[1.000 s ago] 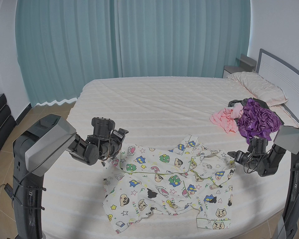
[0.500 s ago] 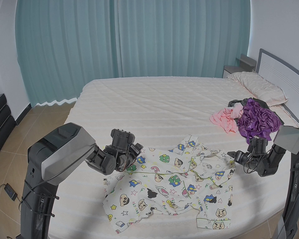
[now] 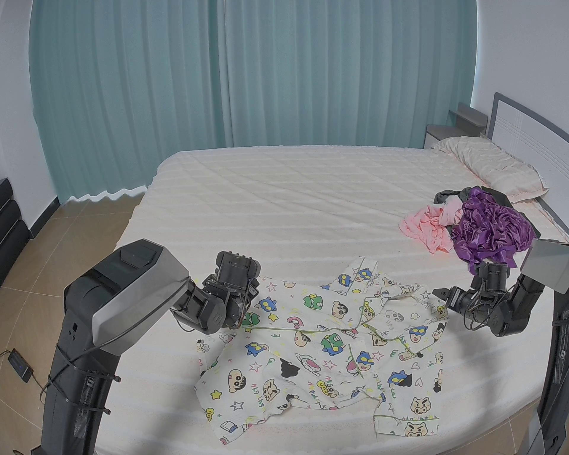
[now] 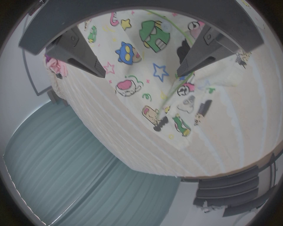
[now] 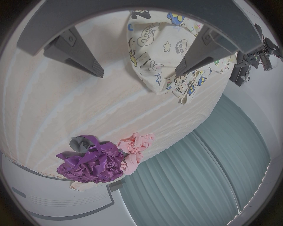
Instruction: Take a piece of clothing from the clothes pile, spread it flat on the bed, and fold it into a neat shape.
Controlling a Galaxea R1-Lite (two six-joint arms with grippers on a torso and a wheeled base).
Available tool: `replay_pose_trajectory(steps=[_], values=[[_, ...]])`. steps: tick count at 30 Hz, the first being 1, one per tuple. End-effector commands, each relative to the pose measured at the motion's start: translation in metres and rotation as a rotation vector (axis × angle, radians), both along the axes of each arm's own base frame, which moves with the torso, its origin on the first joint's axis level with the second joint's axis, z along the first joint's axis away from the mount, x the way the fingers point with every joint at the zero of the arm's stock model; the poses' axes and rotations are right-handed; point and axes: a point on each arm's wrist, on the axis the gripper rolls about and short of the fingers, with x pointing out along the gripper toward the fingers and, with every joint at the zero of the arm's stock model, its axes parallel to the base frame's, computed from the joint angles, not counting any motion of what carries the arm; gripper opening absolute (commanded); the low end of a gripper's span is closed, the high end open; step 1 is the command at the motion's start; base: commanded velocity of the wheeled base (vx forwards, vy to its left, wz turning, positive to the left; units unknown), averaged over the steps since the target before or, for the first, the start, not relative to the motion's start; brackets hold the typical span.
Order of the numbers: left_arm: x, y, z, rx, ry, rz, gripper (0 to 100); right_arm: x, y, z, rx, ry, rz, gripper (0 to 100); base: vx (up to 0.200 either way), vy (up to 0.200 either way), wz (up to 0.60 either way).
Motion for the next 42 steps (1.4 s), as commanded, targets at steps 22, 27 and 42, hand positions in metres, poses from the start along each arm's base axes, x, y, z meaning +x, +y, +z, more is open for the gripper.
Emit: replay_pose_trajectory(steps=[22,27,42], values=[[-0.045,0.097,0.047,0.19,0.092,0.092,100,-0.001,-0.001,0.002,0.001,-0.004,-0.001,100,0.0,0.0,0.0],[-0.066,0.113,0.046,0.107,0.125,-0.109,100,-0.001,-0.001,0.002,0.001,-0.004,-0.001,100,0.0,0.0,0.0],[-0.092,0.134,-0.005,0.225,0.195,-0.472,100,-0.002,0.0,0.002,0.001,-0.001,0.002,100,0.0,0.0,0.0]])
